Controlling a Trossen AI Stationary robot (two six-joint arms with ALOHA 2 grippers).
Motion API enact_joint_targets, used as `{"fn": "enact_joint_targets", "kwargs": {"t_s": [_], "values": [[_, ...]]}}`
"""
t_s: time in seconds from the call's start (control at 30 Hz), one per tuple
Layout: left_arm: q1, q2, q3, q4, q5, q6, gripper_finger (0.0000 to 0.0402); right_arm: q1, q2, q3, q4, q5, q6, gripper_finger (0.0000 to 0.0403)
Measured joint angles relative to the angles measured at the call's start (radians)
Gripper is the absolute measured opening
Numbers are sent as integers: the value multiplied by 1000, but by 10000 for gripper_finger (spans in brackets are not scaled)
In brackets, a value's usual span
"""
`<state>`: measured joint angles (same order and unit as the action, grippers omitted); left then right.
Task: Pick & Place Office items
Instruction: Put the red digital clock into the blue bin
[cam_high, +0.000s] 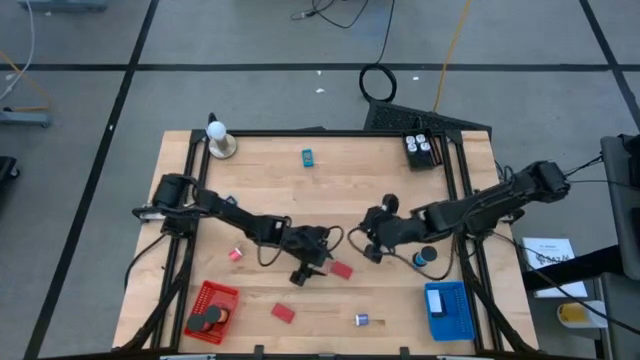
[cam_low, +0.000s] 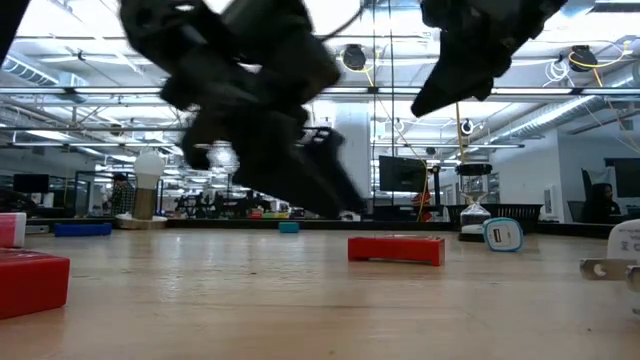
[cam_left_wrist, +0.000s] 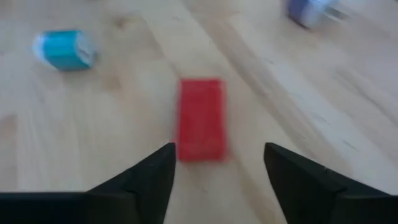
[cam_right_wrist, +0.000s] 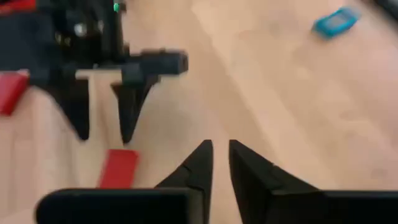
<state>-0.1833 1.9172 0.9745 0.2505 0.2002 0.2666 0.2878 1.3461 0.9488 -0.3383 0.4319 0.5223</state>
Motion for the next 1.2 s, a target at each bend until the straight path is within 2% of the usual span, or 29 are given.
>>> {"fn": "enact_joint_targets", "kwargs": {"t_s": [0.1,0.17,0.33,0.47,0.57,0.73,1.0,1.13,1.2], "values": [[-11,-60,-120,104,8,-33,201,7,68,59,-71,-52,84,74],[-16,-100,-218,242,6,-88,165,9,118,86,-85,-96,118,94],[-50,-176,-480,645,-118,-193,84,14,226,133,-110,-191,191,135],[-73,-225,-639,875,-246,-217,41,24,298,160,-107,-226,245,134],[-77,-232,-714,986,-288,-229,20,34,348,194,-110,-242,263,119],[-72,-232,-777,1062,-344,-229,4,52,412,266,-109,-259,245,106],[-76,-231,-776,1052,-366,-250,33,68,460,281,-74,-280,224,131],[-76,-231,-775,1046,-366,-252,36,68,465,244,63,-255,223,138],[-76,-231,-775,1046,-370,-255,37,67,466,232,124,-302,183,136]]}}
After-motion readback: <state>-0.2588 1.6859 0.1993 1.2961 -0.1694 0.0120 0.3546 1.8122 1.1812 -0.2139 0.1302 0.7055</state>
